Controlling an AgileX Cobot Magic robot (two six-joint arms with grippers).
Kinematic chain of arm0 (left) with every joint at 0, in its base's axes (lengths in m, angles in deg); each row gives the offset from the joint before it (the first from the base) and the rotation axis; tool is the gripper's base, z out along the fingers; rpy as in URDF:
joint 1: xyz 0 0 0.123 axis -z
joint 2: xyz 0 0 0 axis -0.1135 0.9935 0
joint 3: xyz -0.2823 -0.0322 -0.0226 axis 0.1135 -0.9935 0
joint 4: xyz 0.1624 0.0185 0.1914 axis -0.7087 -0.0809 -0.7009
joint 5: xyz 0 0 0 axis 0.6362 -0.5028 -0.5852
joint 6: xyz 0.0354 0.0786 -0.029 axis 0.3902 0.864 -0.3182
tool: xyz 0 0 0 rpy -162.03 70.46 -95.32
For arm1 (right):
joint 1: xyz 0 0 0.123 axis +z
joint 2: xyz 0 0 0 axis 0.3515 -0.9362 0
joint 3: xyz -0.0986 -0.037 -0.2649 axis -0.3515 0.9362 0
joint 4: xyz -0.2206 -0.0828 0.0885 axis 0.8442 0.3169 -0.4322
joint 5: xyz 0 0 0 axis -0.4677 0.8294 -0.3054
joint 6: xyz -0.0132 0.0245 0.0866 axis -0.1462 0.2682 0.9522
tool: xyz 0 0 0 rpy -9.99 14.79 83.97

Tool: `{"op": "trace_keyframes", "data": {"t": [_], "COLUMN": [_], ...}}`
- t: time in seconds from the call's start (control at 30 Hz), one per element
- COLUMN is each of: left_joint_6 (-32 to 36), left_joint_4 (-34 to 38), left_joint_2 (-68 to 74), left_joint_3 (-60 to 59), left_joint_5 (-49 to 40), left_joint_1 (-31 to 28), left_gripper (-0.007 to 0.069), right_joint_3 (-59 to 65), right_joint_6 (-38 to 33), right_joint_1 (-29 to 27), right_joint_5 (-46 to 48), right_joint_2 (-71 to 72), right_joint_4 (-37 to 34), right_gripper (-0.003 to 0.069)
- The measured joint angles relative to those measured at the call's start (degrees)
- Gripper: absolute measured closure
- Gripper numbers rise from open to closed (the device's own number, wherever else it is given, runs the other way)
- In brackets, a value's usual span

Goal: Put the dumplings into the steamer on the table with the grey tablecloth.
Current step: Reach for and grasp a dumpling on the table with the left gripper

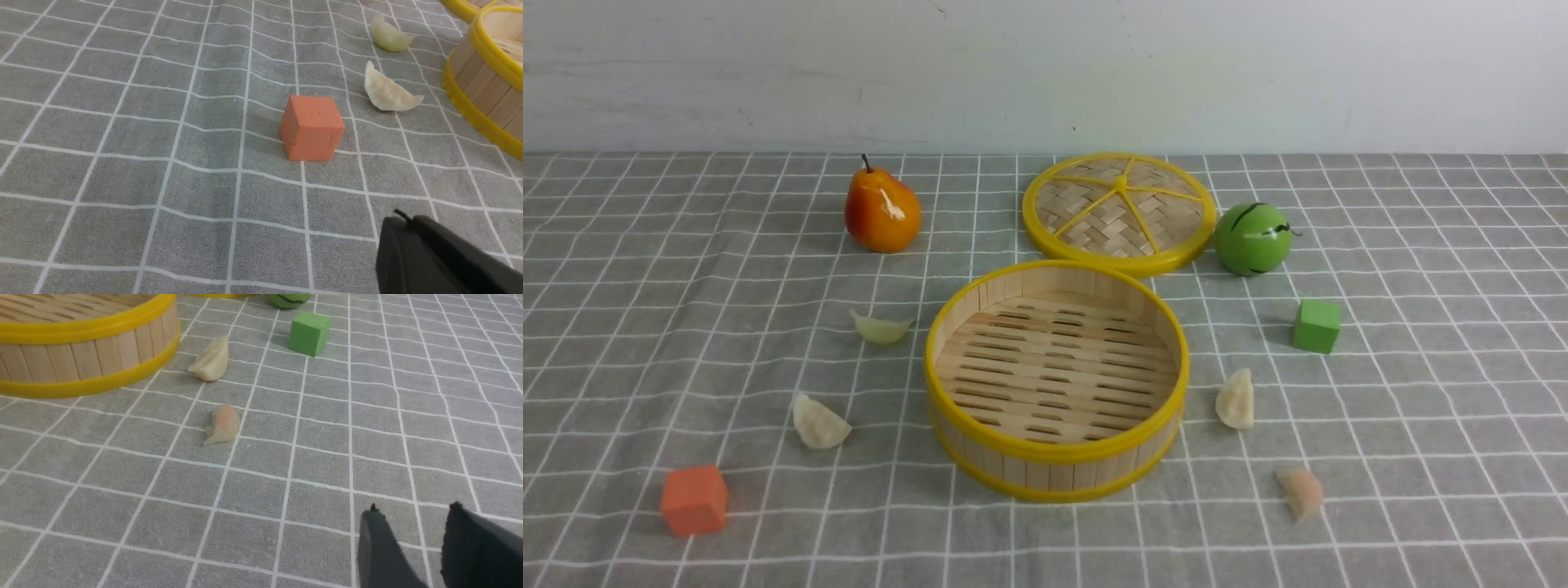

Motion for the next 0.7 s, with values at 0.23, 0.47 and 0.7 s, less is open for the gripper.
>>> {"op": "trace_keyframes", "data": {"t": [0.23, 0.47, 0.7], "left_joint_6": [-0.1, -0.1, -0.1], "left_joint_4": [0.1, 0.1, 0.1], "left_joint_2": [0.0, 0.0, 0.0], "left_joint_3": [0.0, 0.0, 0.0], "left_joint_5": [0.1, 2.1, 20.8], "left_joint_1": [0.0, 0.0, 0.0], "left_gripper": [0.0619, 0.0617, 0.0609], "right_joint_3": [0.0, 0.1, 0.5], "right_joint_6": [0.0, 0.0, 0.1], "right_joint_1": [0.0, 0.0, 0.0], "right_joint_5": [0.0, -1.0, -17.4], "right_joint_2": [0.0, 0.0, 0.0], "right_joint_4": [0.0, 0.4, 0.5], "right_gripper": [0.0419, 0.0419, 0.0419]}}
